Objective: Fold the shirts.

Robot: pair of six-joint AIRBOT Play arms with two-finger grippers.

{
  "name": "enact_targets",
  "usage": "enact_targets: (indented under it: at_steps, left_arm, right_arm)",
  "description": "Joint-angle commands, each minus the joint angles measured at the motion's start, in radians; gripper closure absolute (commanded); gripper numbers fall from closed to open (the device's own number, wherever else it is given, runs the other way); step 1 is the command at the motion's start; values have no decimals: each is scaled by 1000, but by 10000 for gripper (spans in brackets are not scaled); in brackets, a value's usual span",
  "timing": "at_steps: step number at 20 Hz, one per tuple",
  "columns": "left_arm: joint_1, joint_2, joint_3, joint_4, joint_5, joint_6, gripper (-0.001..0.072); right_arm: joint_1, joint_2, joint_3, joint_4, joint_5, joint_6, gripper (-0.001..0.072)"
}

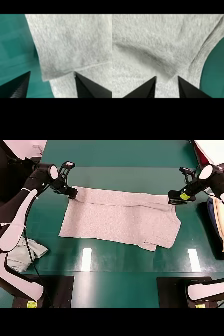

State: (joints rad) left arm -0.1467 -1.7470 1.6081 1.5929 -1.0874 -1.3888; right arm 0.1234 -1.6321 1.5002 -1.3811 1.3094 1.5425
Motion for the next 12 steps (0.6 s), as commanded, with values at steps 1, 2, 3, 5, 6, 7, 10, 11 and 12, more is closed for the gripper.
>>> enact_targets:
  at_steps: [1,2,3,5,6,7,10,11,12]
  left_arm:
    - [3,23,2,6,-42,-23,64]
    - [16,43,1,0,-72,-37,65]
    - [35,71,-1,-2,-116,-53,65]
    - [101,145,-61,-39,-179,-63,64]
    - [145,200,-135,-60,-183,-76,64]
    - [190,261,-225,-79,-185,-78,65]
    - [324,440,-510,-239,-157,-38,64]
    - [362,486,-589,-325,-150,-1,64]
    - [397,524,-664,-409,-140,38,64]
  right_arm:
    - [1,12,6,2,55,5,363]
    - [0,13,29,1,106,-4,365]
    - [-5,25,39,2,156,-24,376]
    - [-23,82,12,59,218,-69,390]
    - [-35,127,-30,109,218,-90,390]
    - [-49,174,-79,154,211,-95,390]
    - [-95,315,-243,270,137,-97,409]
    - [-106,352,-285,291,107,-97,408]
    - [-112,388,-323,309,74,-97,409]
